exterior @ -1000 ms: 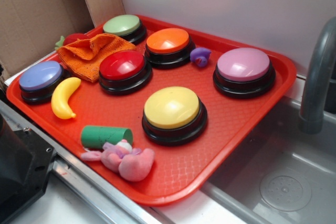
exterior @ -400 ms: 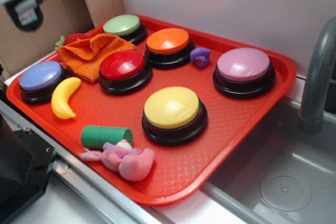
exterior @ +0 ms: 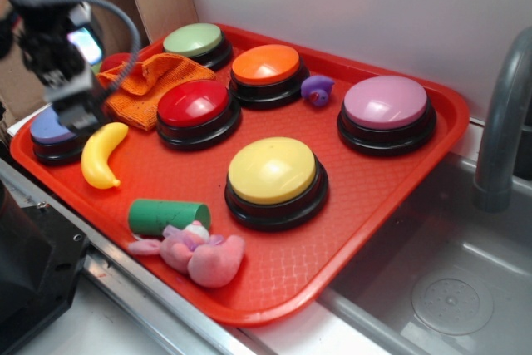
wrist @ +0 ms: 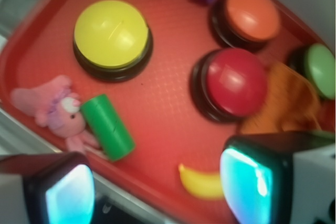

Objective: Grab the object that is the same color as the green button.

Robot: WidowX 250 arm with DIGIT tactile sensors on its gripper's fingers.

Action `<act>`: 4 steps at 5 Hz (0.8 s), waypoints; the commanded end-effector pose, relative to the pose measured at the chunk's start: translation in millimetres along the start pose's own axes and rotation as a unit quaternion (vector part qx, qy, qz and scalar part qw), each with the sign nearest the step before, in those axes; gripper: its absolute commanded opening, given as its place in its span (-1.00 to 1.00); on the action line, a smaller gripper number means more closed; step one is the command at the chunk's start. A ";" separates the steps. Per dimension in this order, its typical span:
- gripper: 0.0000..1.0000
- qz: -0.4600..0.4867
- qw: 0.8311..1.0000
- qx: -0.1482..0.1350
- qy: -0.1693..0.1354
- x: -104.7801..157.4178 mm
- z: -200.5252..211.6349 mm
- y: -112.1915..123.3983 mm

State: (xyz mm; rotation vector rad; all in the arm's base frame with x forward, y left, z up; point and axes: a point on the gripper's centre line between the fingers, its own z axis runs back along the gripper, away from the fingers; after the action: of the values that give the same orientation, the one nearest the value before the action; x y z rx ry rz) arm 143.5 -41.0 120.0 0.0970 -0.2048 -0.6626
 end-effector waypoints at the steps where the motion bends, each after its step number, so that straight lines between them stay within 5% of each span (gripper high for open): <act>1: 1.00 -0.076 0.997 0.011 0.005 19.5 -51.3 -8.4; 2: 1.00 -0.114 0.993 -0.025 0.001 17.7 -72.2 -17.3; 4: 1.00 -0.125 0.991 -0.041 0.028 13.1 -98.7 -30.5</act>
State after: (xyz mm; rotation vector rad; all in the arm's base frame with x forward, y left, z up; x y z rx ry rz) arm 157.8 -67.0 19.6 0.0631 -0.1031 -0.9027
